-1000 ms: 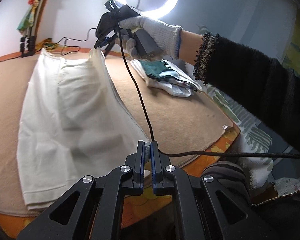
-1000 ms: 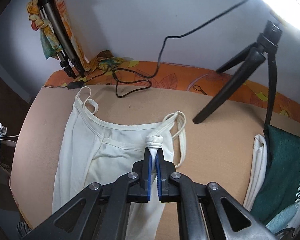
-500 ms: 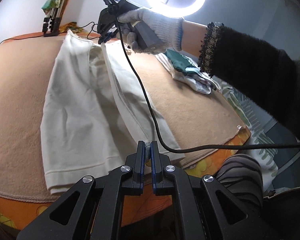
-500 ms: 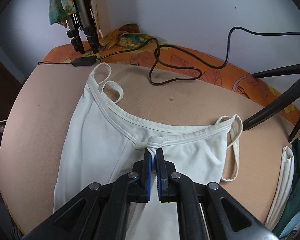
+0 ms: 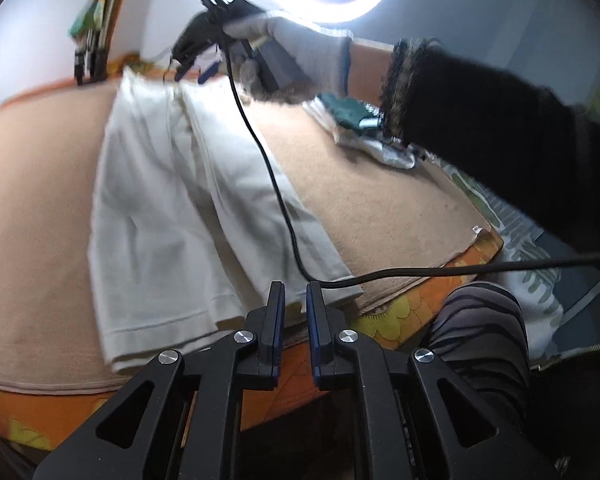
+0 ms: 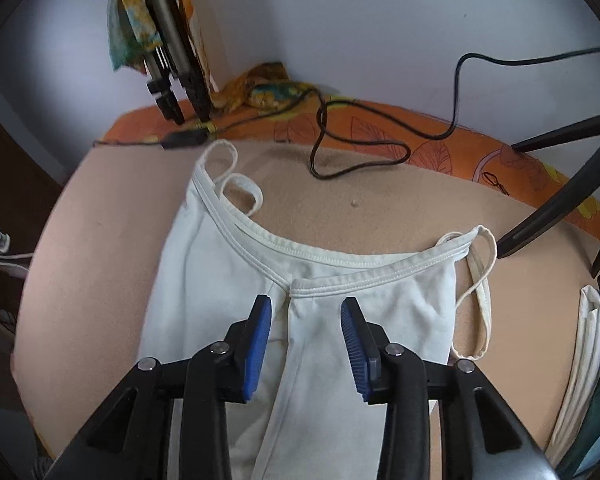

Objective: Fold small clothes
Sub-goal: 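Fold the second side lengthwise over the first fold with both tools, then open both tools and move them to the hem of the folded strip, then close both tools on the hem of the folded camisole, then lift the hem with both tools and fold it toward the straps, then open both tools and withdraw them from the folded camisole, then close the right tool on one strap while the left tool closes on the other strap, then fold the held straps over onto the folded hem with both tools, then open both tools and move them to the strap edge of the bundle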

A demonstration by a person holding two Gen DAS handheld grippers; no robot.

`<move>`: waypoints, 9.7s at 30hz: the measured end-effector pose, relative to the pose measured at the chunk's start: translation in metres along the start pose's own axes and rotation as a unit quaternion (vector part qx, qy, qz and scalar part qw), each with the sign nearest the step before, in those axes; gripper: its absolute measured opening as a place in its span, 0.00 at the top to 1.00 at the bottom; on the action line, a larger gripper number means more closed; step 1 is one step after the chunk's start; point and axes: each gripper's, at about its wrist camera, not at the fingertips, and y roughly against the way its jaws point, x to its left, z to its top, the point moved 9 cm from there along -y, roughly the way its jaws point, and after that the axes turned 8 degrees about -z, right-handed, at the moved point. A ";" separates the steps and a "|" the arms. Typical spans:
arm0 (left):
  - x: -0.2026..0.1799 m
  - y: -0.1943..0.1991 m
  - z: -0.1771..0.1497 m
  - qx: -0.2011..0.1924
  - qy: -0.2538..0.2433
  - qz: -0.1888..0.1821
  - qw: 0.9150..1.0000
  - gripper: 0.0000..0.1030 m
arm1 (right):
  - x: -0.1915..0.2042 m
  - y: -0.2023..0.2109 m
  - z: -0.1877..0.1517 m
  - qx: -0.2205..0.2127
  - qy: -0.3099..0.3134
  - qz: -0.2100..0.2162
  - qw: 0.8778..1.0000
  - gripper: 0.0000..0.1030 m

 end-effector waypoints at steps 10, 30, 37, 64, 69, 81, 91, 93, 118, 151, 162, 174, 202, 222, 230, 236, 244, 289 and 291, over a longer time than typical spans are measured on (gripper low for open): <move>0.029 0.019 -0.005 0.006 0.015 0.057 0.998 0.91 | 0.025 -0.027 -0.011 0.040 0.000 0.065 0.997 0.69; 0.038 0.021 -0.011 0.041 0.002 0.075 0.996 0.82 | 0.018 0.014 -0.015 0.001 0.006 0.036 0.999 0.68; 0.065 0.053 0.006 0.021 0.047 0.084 0.995 0.57 | -0.002 0.092 -0.075 -0.008 -0.011 0.057 0.998 0.67; 0.099 0.022 -0.023 0.084 0.198 -0.004 0.977 0.91 | -0.020 0.097 -0.316 0.091 -0.074 0.100 0.988 0.70; 0.096 0.027 -0.021 0.071 0.201 -0.019 0.977 0.96 | -0.017 0.098 -0.320 0.103 -0.107 0.147 0.978 0.97; 0.084 0.044 -0.016 0.054 0.199 -0.030 0.978 0.97 | -0.022 0.117 -0.325 0.092 -0.122 0.177 0.972 0.99; 0.081 0.048 0.035 0.026 0.164 -0.036 0.985 0.97 | -0.032 0.128 -0.288 0.076 -0.169 0.246 0.951 0.99; 0.083 0.048 0.047 0.018 0.160 -0.036 0.986 0.97 | -0.033 0.130 -0.277 0.069 -0.178 0.253 0.948 0.99; 0.170 -0.016 0.122 0.016 0.173 0.008 0.985 0.97 | -0.073 0.032 -0.162 0.083 -0.237 0.207 0.946 0.98; 0.171 -0.042 0.118 0.059 0.004 0.095 0.994 0.74 | -0.063 0.047 -0.141 -0.040 -0.048 0.039 0.997 0.58; 0.170 -0.045 0.115 0.066 -0.006 0.099 0.993 0.74 | -0.055 0.033 -0.136 -0.027 -0.022 0.059 0.998 0.67; 0.181 -0.054 0.122 0.065 -0.034 0.146 0.987 0.74 | -0.070 0.040 -0.137 -0.041 -0.028 0.037 0.998 0.97; 0.255 -0.071 0.202 0.036 0.114 0.060 0.991 0.53 | -0.110 -0.006 -0.067 -0.026 -0.110 0.140 0.984 0.63; 0.297 -0.133 0.255 0.013 0.186 -0.004 0.982 0.90 | -0.117 -0.058 0.005 -0.017 -0.180 0.224 0.958 0.83; 0.279 -0.112 0.265 -0.013 0.166 -0.024 0.986 0.95 | -0.115 -0.027 0.013 -0.050 -0.169 0.218 0.960 0.96; 0.259 -0.092 0.271 -0.030 0.152 -0.036 0.987 0.95 | -0.105 0.011 0.015 -0.072 -0.141 0.213 0.964 0.97; 0.221 -0.063 0.266 -0.035 0.111 -0.039 0.992 0.95 | -0.092 0.061 -0.003 -0.085 -0.112 0.207 0.968 0.97; 0.097 0.043 0.043 0.159 -0.103 0.004 0.982 0.87 | -0.048 0.156 -0.271 -0.020 0.166 0.063 0.984 0.68; 0.088 0.050 0.057 0.140 -0.103 -0.010 0.985 0.87 | -0.044 0.166 -0.259 -0.039 0.147 0.086 0.985 0.68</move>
